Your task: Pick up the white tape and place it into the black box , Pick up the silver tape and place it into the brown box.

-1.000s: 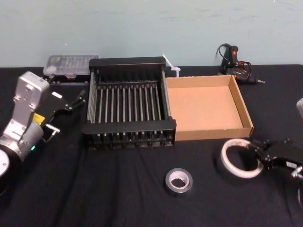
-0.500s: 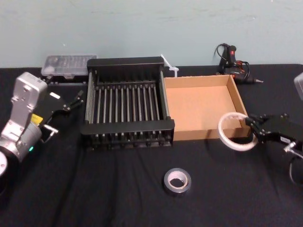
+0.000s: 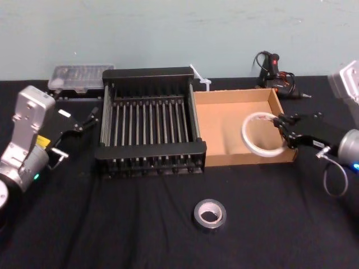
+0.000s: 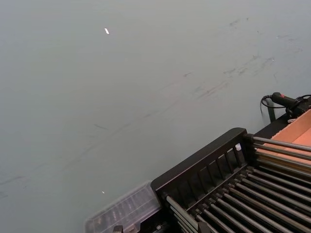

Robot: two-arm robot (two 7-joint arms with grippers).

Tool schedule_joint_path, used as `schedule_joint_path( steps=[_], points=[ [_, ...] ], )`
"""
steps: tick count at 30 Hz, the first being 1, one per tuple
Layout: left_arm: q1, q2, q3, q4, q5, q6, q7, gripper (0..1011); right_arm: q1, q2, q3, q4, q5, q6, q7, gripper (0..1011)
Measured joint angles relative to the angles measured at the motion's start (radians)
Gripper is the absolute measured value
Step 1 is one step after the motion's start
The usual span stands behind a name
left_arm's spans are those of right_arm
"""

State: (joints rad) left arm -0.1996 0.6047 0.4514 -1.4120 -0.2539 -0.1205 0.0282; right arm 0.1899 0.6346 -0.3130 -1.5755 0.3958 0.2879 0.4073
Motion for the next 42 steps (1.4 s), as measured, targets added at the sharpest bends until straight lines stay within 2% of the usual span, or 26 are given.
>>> schedule_joint_path(
  steps=[13,18,29,42],
  points=[
    [0.0,0.0,0.0,0.0,0.0,0.0,0.0,1001,0.107,-0.068,-0.059,0.062,-0.051,-0.014,0.032,95],
    [0.0,0.0,0.0,0.0,0.0,0.0,0.0,1001,0.159,-0.098,-0.095,0.087,-0.075,-0.018,0.052,95],
    [0.0,0.0,0.0,0.0,0.0,0.0,0.0,1001,0.231,-0.146,-0.149,0.12,-0.109,-0.025,0.085,95],
    [0.0,0.0,0.0,0.0,0.0,0.0,0.0,1001,0.33,-0.235,-0.223,0.207,-0.144,-0.036,0.11,95]
  ],
)
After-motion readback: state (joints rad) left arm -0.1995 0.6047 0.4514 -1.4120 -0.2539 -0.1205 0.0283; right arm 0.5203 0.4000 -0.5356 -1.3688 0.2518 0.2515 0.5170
